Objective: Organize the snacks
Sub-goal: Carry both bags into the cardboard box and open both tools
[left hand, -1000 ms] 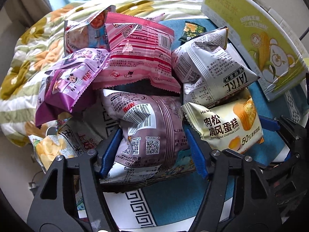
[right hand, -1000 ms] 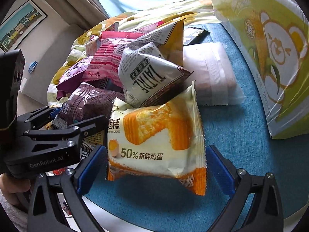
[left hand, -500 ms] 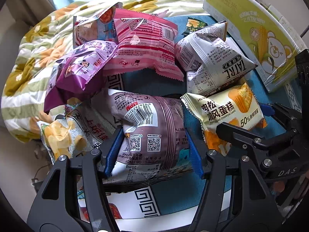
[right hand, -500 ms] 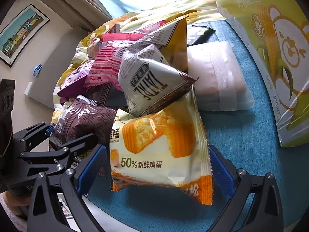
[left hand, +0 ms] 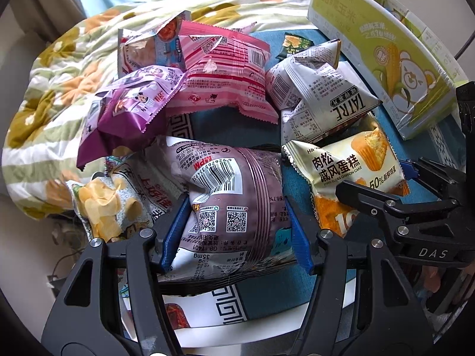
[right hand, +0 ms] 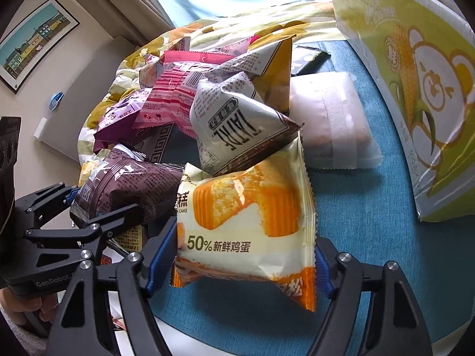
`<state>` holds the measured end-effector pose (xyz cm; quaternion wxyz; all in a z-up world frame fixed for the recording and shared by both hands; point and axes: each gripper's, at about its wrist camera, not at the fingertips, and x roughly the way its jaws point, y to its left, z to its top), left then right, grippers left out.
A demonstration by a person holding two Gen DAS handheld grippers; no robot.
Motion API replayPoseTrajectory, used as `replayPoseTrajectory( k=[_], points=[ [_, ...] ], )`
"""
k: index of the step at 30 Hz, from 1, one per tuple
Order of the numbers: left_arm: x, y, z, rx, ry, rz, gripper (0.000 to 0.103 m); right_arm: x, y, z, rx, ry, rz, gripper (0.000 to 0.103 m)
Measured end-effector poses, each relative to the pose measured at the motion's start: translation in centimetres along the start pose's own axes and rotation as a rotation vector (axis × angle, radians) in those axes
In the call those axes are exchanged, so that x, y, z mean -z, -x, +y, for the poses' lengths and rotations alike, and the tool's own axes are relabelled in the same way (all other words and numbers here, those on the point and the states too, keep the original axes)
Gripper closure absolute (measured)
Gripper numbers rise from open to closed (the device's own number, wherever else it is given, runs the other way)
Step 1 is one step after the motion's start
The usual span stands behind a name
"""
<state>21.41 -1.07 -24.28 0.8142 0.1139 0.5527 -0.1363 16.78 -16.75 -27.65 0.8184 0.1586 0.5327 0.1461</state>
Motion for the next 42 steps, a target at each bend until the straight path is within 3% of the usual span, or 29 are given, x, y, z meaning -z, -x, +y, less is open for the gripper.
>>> replayPoseTrajectory(
  k=[14, 21, 27, 32, 42],
  points=[
    [-0.7, 7.5, -0.9, 0.080, -0.036, -0.146, 0.045, -0.1, 8.0, 2.7, 0.048, -0.019, -0.136, 0.031],
    [-3.3, 10.8, -2.7, 0.089, -0.032, -0.233, 0.045, -1.1, 13.3, 2.0, 0.078, -0.053, -0.220, 0.031],
    [-6.8, 13.3, -5.6, 0.078, -0.014, -0.315, 0.044, -3.0, 18.1, -1.1, 0.091, -0.081, -0.300, 0.031],
    [-10.5, 14.0, -10.1, 0.129, 0.008, -0.341, 0.044, -5.6, 21.4, -5.0, 0.125, -0.050, -0.340, 0.031],
    [-17.0, 10.1, -21.5, 0.197, 0.025, -0.312, 0.044, -9.6, 25.9, -14.7, 0.156, -0.039, -0.370, 0.031]
  ],
)
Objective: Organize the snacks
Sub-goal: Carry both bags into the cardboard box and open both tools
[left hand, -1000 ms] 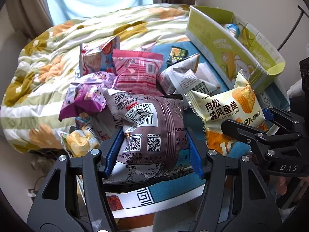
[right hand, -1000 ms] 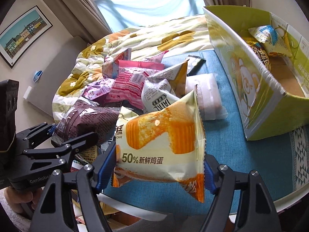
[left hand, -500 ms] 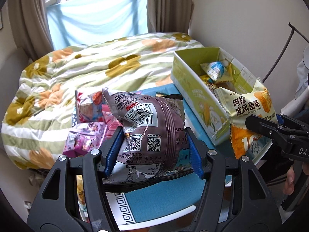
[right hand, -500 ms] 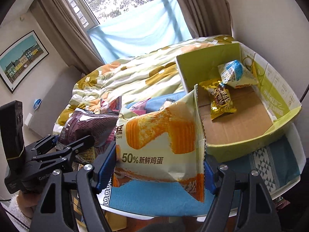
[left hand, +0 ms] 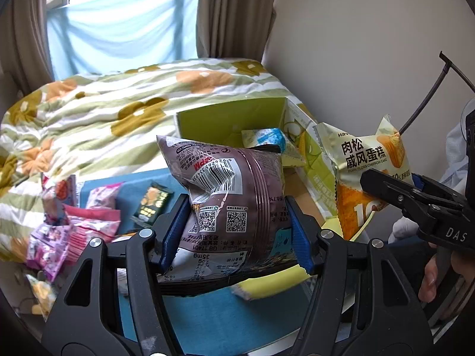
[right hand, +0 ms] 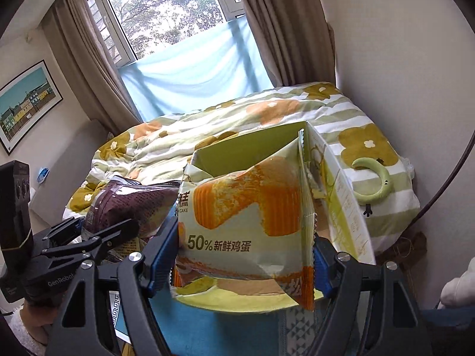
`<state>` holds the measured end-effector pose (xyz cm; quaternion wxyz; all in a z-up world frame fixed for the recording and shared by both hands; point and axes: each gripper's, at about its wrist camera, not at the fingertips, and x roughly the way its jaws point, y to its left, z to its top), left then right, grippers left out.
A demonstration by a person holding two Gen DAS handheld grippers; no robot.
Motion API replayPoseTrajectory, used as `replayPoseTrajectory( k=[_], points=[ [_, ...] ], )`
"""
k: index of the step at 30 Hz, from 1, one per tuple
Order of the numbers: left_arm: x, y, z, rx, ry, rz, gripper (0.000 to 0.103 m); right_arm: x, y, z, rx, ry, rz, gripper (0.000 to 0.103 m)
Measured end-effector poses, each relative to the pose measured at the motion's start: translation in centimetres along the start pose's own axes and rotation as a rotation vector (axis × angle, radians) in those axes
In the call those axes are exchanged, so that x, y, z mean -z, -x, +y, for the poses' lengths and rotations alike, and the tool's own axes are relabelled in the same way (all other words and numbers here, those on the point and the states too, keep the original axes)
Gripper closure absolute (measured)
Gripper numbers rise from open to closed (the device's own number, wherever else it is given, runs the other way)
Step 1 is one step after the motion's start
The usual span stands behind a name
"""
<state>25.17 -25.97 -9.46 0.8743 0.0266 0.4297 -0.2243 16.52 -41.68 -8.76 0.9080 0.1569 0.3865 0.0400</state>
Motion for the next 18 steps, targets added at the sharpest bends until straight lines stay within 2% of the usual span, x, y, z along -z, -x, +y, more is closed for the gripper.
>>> replayPoseTrajectory(
  k=[4, 10, 12, 14, 15, 18],
  points=[
    [-0.5, -3.8, -2.8, 0.001, 0.041, 0.040, 0.044, -1.1, -0.2, -3.4, -0.003, 0.010, 0.024, 0.031],
    [-0.2, -7.8, -4.6, -0.033, 0.080, 0.089, 0.044, -2.3, -1.4, -6.6, -0.019, 0.046, 0.077, 0.031],
    [0.0, -8.4, -4.5, -0.051, 0.093, 0.093, 0.038, -2.5, -2.0, -7.2, -0.028, 0.047, 0.092, 0.031],
    [0.1, -8.8, -4.7, -0.076, 0.097, 0.098, 0.011, -2.6, -2.3, -7.9, -0.043, 0.040, 0.101, 0.031],
    [0.1, -8.8, -4.7, -0.096, 0.093, 0.098, 0.006, -2.7, -2.5, -8.1, -0.049, 0.038, 0.105, 0.031],
    [0.3, -8.2, -4.6, -0.125, 0.074, 0.087, 0.003, -2.9, -3.0, -8.3, -0.058, 0.037, 0.119, 0.031]
  ],
)
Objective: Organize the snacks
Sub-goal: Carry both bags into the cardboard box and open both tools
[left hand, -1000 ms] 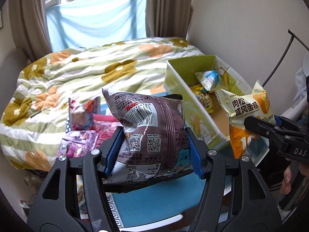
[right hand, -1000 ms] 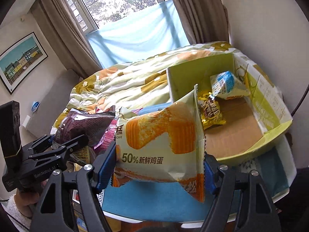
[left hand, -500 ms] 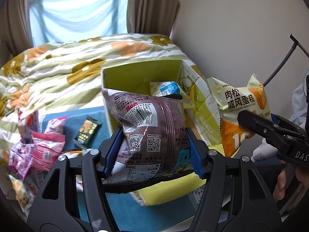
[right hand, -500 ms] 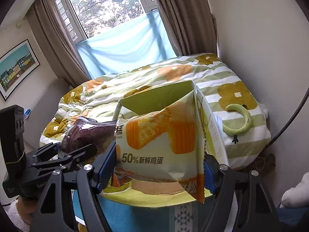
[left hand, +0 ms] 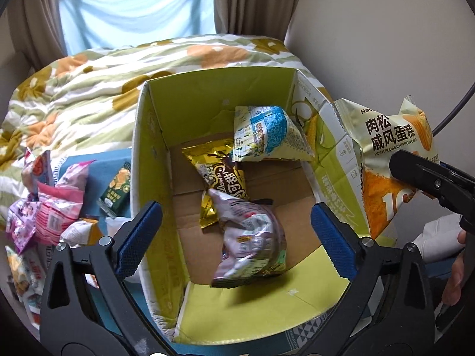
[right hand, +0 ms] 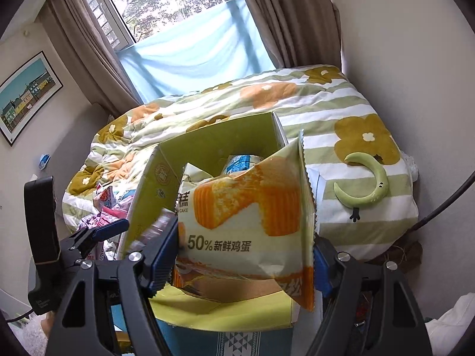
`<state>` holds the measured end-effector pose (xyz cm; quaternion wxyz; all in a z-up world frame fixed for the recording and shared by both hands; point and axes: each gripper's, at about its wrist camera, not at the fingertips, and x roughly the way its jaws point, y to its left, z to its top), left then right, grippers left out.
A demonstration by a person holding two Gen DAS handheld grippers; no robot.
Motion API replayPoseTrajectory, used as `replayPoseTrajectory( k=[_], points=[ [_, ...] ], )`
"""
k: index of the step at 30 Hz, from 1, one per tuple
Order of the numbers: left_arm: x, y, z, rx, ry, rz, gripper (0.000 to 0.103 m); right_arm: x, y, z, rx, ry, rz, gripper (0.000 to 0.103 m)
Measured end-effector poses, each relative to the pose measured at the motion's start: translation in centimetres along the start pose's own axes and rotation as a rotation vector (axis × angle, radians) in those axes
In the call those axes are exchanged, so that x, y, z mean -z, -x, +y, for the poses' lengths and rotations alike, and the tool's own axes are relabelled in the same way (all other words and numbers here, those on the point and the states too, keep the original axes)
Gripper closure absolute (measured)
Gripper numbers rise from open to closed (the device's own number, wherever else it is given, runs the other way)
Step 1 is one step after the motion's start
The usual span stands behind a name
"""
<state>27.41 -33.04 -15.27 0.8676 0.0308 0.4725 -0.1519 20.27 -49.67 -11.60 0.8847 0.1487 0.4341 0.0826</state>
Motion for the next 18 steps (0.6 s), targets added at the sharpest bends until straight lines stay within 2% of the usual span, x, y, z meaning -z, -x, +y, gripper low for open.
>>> replayPoseTrajectory(
  k=[3, 8, 18],
  points=[
    [0.2, 0.3, 1.2, -0.019, 0.019, 0.016, 0.003, -0.2, -0.6, -0.1, -0.009, 0.005, 0.013, 0.031],
    [0.4, 1.1, 3.4, 0.003, 0.093, 0.032, 0.003, -0.7, -2.0, 0.1, -0.022, 0.005, 0.051, 0.031],
    [1.0, 3.1, 5.1, -0.073, 0.098, 0.024, 0.003, -1.5, -6.5, 1.6, -0.031, 0.022, 0.131, 0.030]
  ],
)
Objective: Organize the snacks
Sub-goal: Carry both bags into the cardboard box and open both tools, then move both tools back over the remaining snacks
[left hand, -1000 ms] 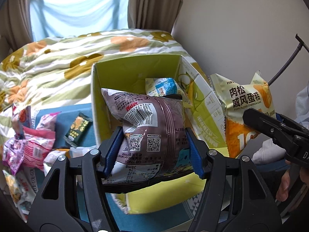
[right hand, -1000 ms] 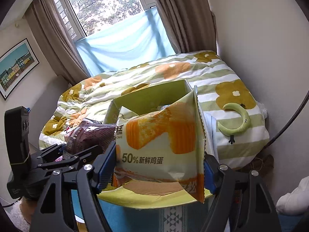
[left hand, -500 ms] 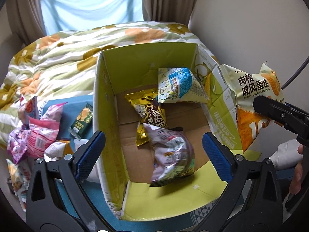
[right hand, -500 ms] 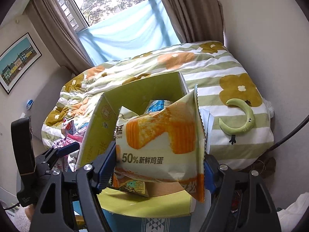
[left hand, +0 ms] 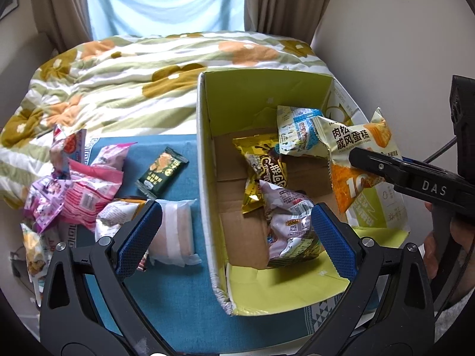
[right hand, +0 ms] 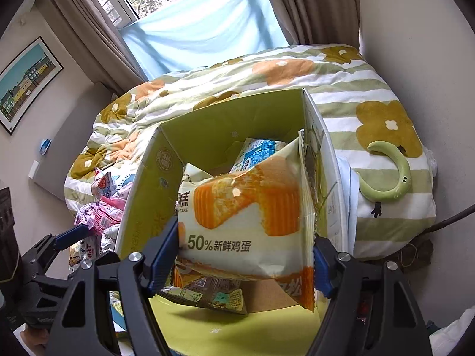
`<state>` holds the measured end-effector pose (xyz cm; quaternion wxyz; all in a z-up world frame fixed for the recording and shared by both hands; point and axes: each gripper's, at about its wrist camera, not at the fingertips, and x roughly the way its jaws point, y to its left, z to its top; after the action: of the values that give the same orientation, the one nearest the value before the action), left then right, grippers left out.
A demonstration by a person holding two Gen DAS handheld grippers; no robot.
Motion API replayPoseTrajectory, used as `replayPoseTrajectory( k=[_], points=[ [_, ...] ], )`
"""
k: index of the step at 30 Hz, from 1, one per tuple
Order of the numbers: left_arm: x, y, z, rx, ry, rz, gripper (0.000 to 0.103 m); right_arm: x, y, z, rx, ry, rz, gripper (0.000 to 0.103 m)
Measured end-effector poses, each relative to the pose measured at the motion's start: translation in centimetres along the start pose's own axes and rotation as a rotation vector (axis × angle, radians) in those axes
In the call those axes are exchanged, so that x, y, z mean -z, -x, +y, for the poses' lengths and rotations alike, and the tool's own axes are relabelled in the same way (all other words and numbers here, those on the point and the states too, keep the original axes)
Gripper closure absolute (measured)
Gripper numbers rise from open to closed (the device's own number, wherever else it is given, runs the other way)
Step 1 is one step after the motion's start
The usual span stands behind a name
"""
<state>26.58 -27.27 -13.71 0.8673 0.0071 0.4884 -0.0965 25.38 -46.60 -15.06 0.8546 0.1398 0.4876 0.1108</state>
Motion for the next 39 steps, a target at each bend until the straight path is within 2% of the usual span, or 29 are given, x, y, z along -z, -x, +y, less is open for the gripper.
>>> replayPoseTrajectory(
  k=[5, 7, 8, 15, 23, 29, 39],
  points=[
    [1.0, -0.3, 0.9, -0.015, 0.016, 0.027, 0.003, 0.2, -1.7, 0.1, 0.024, 0.001, 0.034, 0.027],
    [1.2, -0.6, 1.0, -0.020, 0.022, 0.041, 0.003, 0.5, -1.5, 0.0, 0.050, 0.008, 0.016, 0.010],
    [1.3, -0.6, 1.1, -0.022, 0.025, 0.042, 0.003, 0.7, -1.3, -0.1, 0.047, 0.009, 0.008, 0.008],
    [1.5, -0.2, 0.6, -0.007, 0.029, 0.033, 0.003, 1.9, 0.2, -0.1, 0.061, 0.040, -0.031, 0.008],
    [1.0, 2.5, 0.9, -0.048, 0.045, -0.034, 0.003, 2.1, 2.5, 0.7, 0.067, 0.077, -0.072, 0.008],
    [1.9, 6.0, 2.5, -0.113, 0.082, -0.086, 0.003, 1.9, 4.6, 2.7, 0.053, 0.158, -0.114, 0.008],
    [5.6, 10.3, 8.1, -0.223, 0.182, -0.117, 0.003, 2.9, 5.4, 8.2, -0.056, 0.268, -0.164, 0.007]
  ],
)
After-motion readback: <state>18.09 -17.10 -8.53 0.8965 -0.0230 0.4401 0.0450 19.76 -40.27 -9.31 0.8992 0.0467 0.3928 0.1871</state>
